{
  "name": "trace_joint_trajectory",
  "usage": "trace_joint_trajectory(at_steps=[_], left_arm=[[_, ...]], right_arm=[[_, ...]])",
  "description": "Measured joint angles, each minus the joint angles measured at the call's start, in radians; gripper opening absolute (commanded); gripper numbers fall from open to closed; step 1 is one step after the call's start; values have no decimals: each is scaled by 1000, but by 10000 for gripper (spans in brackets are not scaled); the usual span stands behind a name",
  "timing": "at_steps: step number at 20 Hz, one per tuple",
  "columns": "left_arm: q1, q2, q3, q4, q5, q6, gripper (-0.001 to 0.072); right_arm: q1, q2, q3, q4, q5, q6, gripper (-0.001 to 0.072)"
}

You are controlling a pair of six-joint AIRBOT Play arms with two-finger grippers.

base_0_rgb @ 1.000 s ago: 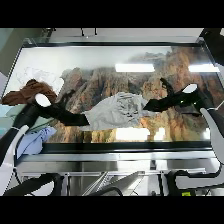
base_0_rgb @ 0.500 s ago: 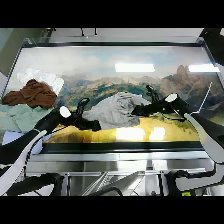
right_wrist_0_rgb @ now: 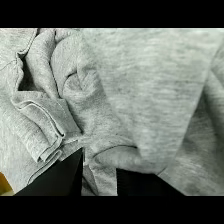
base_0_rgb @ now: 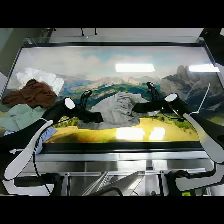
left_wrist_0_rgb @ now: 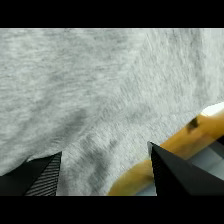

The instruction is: Fold the shirts.

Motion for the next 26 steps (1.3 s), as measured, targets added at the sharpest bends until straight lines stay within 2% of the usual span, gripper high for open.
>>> trace_joint_trajectory(at_steps=[5, 9, 11, 14, 19, 20, 21, 22, 25, 26], left_arm=[[87, 132, 12, 53, -187, -38, 591], [160, 306, -181, 64, -195, -123, 591], [168, 372, -310, 31, -115, -156, 591], [134, 418, -455, -59, 72, -177, 590], [37, 326, -460, -137, 348, -183, 589], [29, 299, -435, -144, 378, -183, 548], [22, 272, -403, -148, 394, -179, 189], [18, 252, -371, -151, 398, -169, 12], [10, 221, -270, -155, 338, -116, 13], [9, 222, -239, -156, 300, -101, 12]], right_arm=[[-11, 0, 0, -2, -5, -6, 232], [-14, 0, 0, -5, 0, -10, 232], [-14, 0, 0, -5, 0, -10, 232], [-14, 0, 0, -5, 2, -18, 232], [-14, 0, 0, -5, 2, -24, 231], [-14, 0, 0, -5, 2, -24, 226], [-14, 0, 0, -5, 2, -24, 221], [-14, 0, 0, -5, 2, -24, 222], [-14, 0, 0, -5, 2, -25, 213], [-14, 0, 0, -5, -2, -26, 83]])
